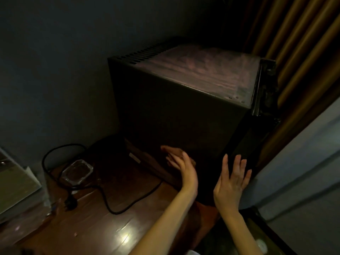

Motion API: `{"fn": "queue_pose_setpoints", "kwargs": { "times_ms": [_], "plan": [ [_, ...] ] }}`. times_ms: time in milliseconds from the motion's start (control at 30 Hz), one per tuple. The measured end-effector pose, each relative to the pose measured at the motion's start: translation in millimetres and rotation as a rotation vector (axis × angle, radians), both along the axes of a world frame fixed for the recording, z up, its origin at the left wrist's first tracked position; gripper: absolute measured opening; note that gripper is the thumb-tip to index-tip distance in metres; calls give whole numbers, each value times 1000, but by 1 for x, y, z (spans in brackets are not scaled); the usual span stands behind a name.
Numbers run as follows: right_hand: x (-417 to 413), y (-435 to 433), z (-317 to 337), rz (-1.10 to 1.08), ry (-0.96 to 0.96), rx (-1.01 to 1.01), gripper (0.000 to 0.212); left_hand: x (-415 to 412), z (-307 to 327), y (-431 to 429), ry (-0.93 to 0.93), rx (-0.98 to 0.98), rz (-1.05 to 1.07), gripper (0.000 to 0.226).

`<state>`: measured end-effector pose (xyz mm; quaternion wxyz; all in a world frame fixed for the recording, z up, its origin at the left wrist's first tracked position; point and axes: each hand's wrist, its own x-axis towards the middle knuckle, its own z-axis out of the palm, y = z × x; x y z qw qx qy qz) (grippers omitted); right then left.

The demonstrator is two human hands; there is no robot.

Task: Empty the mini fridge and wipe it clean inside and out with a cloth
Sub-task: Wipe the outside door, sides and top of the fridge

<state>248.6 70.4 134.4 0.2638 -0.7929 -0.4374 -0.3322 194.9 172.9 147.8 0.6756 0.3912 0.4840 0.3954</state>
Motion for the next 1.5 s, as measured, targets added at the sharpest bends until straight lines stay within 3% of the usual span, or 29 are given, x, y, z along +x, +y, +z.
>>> {"fn": "queue_pose_setpoints", "kwargs": {
  "times_ms": [67,133,200,300,367,467,567,667,800,900,1000,1100,1333,1500],
  "plan": [
    [-2,0,0,4,7,1,77,-8,9,11,-22,153,88,61],
    [-2,0,-1,1,-8,10,77,-14,6,22,-35,174,161,60],
    [-1,0,-1,0,-16,14,78,-17,-6,34,-10,67,199,60],
    [1,-3,1,5,-26,5,78,-22,-22,30,-31,-250,184,60],
    [3,-5,1,9,-30,-8,79,-23,-17,15,-44,-308,155,59],
    [3,-7,2,28,-39,-6,74,-12,11,-10,18,-50,113,60],
    [5,-6,9,50,-32,14,54,-1,46,-12,-22,380,162,59],
    [10,-3,30,56,-29,126,54,2,83,0,-5,787,213,57],
    [18,3,69,108,-17,346,59,14,126,-15,187,1215,133,62],
    [23,4,88,141,-7,475,59,25,103,-32,293,1521,1,77],
    [25,1,93,134,-7,497,60,15,62,-25,418,1724,-99,76],
    [21,1,92,136,-19,496,57,2,71,-8,406,1691,-96,78],
    [17,16,106,170,-12,444,67,-14,176,28,250,1235,125,64],
    [27,26,139,195,-88,516,59,4,163,-17,257,1537,-34,51]
  ]
}}
